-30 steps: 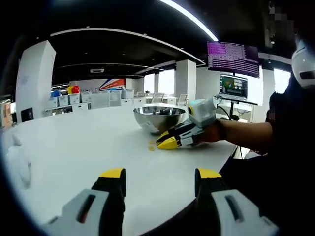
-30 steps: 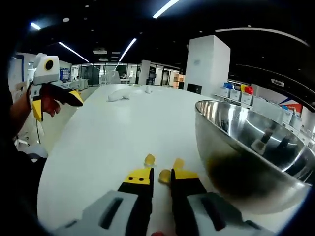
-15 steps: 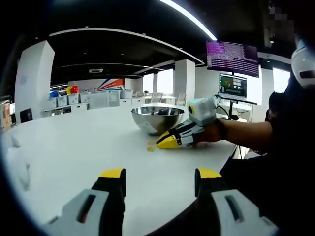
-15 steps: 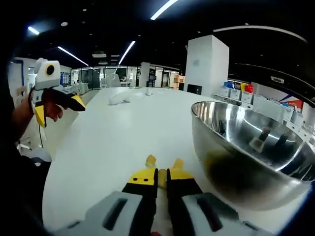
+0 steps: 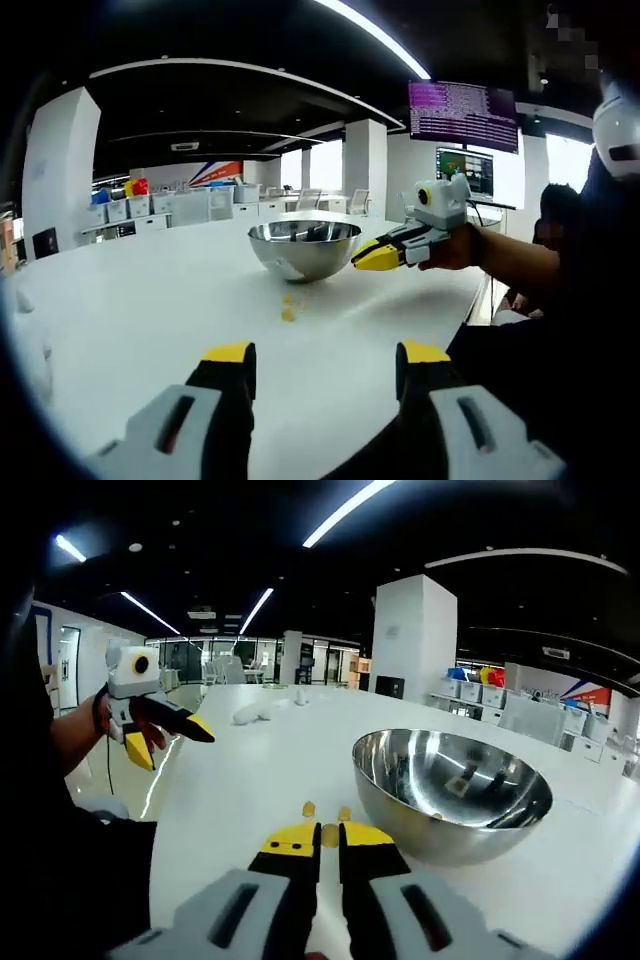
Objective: Pick up the QQ candy scattered on the table and place it into the stainless steel bowl on the table
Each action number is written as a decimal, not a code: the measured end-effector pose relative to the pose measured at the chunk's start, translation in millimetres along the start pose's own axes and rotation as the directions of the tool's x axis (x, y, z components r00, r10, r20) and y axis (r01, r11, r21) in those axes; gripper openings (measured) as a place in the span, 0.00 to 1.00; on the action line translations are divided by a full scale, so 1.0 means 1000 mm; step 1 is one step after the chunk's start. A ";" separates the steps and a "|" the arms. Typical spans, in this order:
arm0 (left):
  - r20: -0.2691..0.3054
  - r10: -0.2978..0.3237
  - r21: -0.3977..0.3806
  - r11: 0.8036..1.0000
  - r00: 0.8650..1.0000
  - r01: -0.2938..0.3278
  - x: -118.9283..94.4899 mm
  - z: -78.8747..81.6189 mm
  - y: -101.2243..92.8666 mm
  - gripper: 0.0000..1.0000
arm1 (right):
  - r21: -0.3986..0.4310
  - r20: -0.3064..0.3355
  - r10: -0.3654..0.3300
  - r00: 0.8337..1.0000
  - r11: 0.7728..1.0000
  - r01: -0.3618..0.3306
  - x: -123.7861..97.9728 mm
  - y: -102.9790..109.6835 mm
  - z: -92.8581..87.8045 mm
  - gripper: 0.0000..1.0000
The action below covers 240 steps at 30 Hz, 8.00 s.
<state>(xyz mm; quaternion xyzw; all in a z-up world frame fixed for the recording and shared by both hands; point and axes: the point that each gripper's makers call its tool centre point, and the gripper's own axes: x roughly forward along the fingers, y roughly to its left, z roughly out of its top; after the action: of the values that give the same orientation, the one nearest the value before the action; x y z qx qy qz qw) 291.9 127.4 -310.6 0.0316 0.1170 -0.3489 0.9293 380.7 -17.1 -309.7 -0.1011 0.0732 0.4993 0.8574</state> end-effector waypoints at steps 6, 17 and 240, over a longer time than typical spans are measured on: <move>-0.005 -0.017 0.005 1.000 1.000 0.017 0.009 0.001 -0.008 0.56 | 0.026 0.018 -0.052 0.998 0.998 0.051 -0.054 -0.017 -0.009 0.09; -0.019 -0.036 0.017 0.999 0.999 0.037 0.024 0.003 -0.022 0.56 | 0.070 0.021 -0.140 0.990 0.988 0.139 -0.103 -0.037 -0.027 0.09; -0.018 -0.038 0.009 0.999 0.999 0.038 0.029 0.004 -0.013 0.56 | -0.029 0.026 -0.116 0.993 0.993 0.117 -0.065 -0.072 0.015 0.08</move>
<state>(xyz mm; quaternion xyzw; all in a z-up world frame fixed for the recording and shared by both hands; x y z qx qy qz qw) 305.8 98.3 -313.0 0.0368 0.1245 -0.3669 0.9212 411.8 -102.3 -273.3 -0.1121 0.0492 0.4507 0.8842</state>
